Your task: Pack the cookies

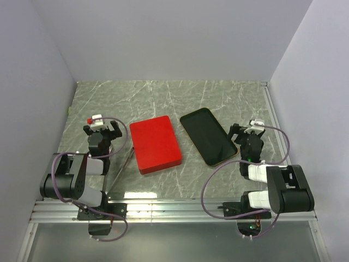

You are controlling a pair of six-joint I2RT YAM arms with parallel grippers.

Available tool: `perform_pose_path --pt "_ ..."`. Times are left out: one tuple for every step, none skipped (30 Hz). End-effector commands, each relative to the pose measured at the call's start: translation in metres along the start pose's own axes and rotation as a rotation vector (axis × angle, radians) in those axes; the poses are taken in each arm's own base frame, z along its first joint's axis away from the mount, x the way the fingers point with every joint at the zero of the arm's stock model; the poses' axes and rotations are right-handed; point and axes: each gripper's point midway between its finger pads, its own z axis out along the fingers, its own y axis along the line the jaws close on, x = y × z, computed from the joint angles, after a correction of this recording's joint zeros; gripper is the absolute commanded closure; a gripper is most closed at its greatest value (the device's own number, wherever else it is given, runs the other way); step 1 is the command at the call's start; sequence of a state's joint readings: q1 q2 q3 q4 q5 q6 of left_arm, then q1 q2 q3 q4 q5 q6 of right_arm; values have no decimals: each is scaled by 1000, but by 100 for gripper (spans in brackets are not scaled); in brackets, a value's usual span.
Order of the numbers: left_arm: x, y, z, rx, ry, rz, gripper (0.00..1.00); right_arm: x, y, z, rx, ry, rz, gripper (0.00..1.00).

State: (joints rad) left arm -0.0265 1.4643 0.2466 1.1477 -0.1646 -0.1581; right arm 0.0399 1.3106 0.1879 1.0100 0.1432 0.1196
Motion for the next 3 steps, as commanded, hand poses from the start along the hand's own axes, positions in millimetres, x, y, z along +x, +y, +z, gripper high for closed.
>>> perform_pose_path --pt "-17 -5 5 35 -57 -5 1 -46 9 6 -24 -167 -4 0" --pt "-18 -4 4 34 -61 -4 0 -38 11 6 -36 -128 -20 0" --pt "-17 -4 4 31 -61 -4 0 -39 18 8 -78 -124 -36 0"
